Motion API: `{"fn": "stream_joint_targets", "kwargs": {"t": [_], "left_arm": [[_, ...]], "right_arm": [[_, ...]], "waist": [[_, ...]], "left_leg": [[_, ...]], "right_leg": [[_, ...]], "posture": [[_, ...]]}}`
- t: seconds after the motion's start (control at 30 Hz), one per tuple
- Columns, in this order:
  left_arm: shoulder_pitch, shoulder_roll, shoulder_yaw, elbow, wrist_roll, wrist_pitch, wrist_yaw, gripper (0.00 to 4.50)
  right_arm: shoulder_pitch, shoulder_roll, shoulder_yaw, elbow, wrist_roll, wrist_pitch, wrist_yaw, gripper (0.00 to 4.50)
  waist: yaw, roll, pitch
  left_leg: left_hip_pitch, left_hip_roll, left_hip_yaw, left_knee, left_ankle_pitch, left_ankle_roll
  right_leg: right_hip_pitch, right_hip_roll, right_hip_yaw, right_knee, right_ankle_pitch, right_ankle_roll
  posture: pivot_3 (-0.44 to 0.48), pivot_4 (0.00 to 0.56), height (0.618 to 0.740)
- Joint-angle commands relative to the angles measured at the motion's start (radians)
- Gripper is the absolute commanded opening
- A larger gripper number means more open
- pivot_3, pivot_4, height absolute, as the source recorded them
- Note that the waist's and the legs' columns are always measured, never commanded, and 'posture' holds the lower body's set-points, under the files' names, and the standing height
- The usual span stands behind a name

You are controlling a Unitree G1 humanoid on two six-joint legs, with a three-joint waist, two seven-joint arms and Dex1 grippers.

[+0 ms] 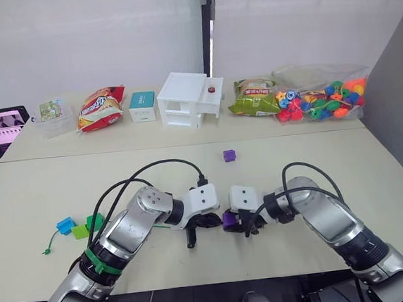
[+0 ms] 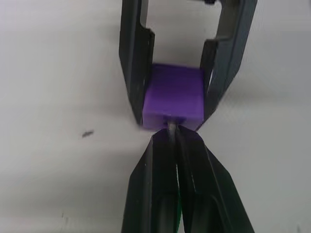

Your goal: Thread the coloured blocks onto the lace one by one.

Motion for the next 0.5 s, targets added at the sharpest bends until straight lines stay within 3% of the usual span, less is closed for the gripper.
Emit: {"fn": "stream_joint_targets", "kwargs": {"t": [0.03,0.07,0.2,0.33,0.5], "left_arm": [[0.0,-0.043,0.043,-0.039,-0.067,-0.072,-0.001,0.0],[0.006,-0.037,0.063,-0.039,-0.073,-0.087,-0.004,0.0],[0.018,-0.014,0.131,-0.054,-0.13,-0.084,-0.037,1.34],[0.031,0.065,0.179,-0.064,-0.15,-0.126,-0.075,2.68],[0.084,0.161,0.208,-0.055,-0.178,-0.16,-0.123,2.72]], "right_arm": [[0.009,0.018,0.025,-0.02,0.0,0.018,-0.022,1.19],[0.011,0.016,0.024,-0.023,0.0,0.02,-0.022,1.19],[0.018,0.009,0.021,-0.033,0.003,0.029,-0.025,1.19],[0.025,0.002,0.02,-0.034,0.003,0.033,-0.032,1.19],[0.03,-0.005,0.021,-0.042,0.009,0.039,-0.042,1.19]], "waist": [[0.0,0.0,0.0],[0.0,0.0,0.0],[-0.001,0.0,0.0],[-0.007,0.0,0.0],[-0.004,0.0,0.0]], "left_leg": [[0.0,0.0,0.0,0.0,0.0,0.0],[0.0,0.0,0.0,0.0,0.0,0.0],[0.0,0.0,0.0,0.0,0.0,0.0],[0.001,0.0,0.0,0.0,0.0,0.0],[0.001,0.001,0.0,-0.001,0.0,0.0]], "right_leg": [[0.0,0.0,0.0,0.0,0.0,0.0],[0.0,0.0,0.0,0.0,0.0,0.0],[0.0,0.0,0.0,0.0,0.0,0.0],[0.0,0.0,0.0,0.0,0.0,0.0],[0.0,0.0,0.0,0.0,0.0,0.0]], "posture": [[0.0,0.15,0.74],[0.0,0.15,0.74],[0.0,0.15,0.74],[0.0,0.15,0.74],[0.0,0.15,0.74]]}}
